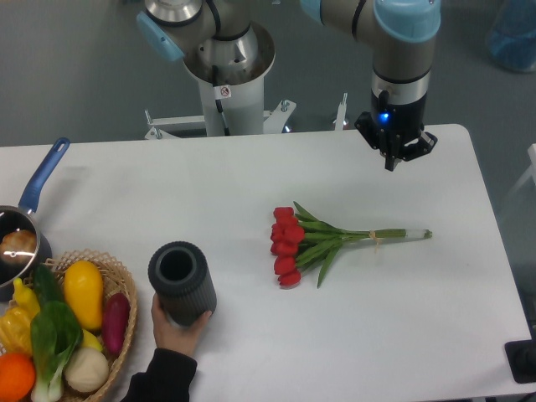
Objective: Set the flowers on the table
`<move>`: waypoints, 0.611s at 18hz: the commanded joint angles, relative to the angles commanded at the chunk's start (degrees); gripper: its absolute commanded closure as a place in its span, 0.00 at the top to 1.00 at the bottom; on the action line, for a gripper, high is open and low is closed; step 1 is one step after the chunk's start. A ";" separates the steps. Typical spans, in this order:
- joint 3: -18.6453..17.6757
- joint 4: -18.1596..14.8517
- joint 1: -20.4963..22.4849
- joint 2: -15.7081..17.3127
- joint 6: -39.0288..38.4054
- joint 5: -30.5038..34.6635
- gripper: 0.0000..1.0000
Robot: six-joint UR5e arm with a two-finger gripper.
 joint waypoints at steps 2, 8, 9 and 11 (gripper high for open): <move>0.00 0.00 0.00 0.00 0.00 -0.26 0.08; -0.26 -0.53 0.00 -0.53 0.00 -0.35 0.32; -0.35 -0.01 0.00 -0.70 0.00 -0.26 0.45; -0.96 0.17 0.00 -1.58 -0.52 0.00 0.56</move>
